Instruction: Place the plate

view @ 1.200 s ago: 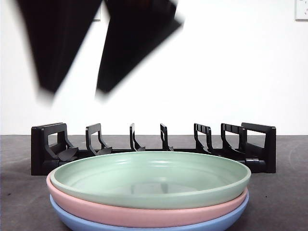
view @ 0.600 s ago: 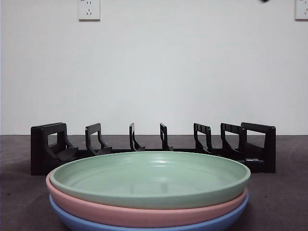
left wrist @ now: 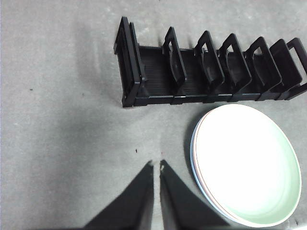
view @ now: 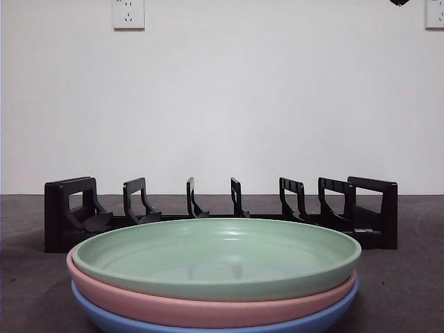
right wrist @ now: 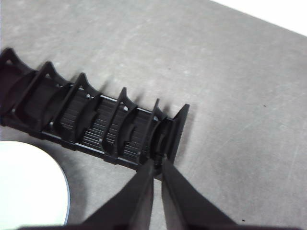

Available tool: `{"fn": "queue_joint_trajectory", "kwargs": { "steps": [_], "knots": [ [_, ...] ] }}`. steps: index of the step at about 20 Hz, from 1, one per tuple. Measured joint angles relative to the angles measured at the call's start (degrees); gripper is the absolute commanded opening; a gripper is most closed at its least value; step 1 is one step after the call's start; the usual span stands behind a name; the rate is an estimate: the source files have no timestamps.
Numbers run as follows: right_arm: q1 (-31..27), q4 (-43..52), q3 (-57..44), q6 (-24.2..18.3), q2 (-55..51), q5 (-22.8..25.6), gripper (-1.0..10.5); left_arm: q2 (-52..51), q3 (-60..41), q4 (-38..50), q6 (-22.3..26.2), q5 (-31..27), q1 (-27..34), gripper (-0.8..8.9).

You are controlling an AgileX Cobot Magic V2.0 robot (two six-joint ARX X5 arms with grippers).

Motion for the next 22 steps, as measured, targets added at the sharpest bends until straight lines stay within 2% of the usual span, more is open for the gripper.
{"fn": "queue_joint_trajectory", "kwargs": {
  "steps": [8,10,13,15,19,22],
  "knots": [
    [0.00,0.04,0.00,-0.02,0.00,-0.15,0.2,-0.85,-0.09,0.48,0.98,-0.28,0.00,0.07],
    [0.00,0.04,0.00,0.00,0.00,-0.17,0.2,-5.88,-4.24,9.14,6.64,-2.29,1.03,0.07],
    [0.00,0.04,0.00,-0.02,0.00,-0.15,0.2,-17.84,-18.32,25.83,19.65,-3.06,6.78,0.07],
    [0.00,0.04,0.00,-0.02,0.00,-0.20,0.2,-20.65,-28.33,37.00,24.87,-3.10,10.73,0.07],
    [0.00,0.04,0.00,-0.02,0.00,-0.17,0.2,-25.53,-43.95,50.12,25.88,-3.30,15.54,0.07],
    [0.00,0.04,0.00,-0.02,0.00,-0.17,0.2,-27.34,-47.87,53.42,25.46,-5.40,16.94,0.07]
  ]
}}
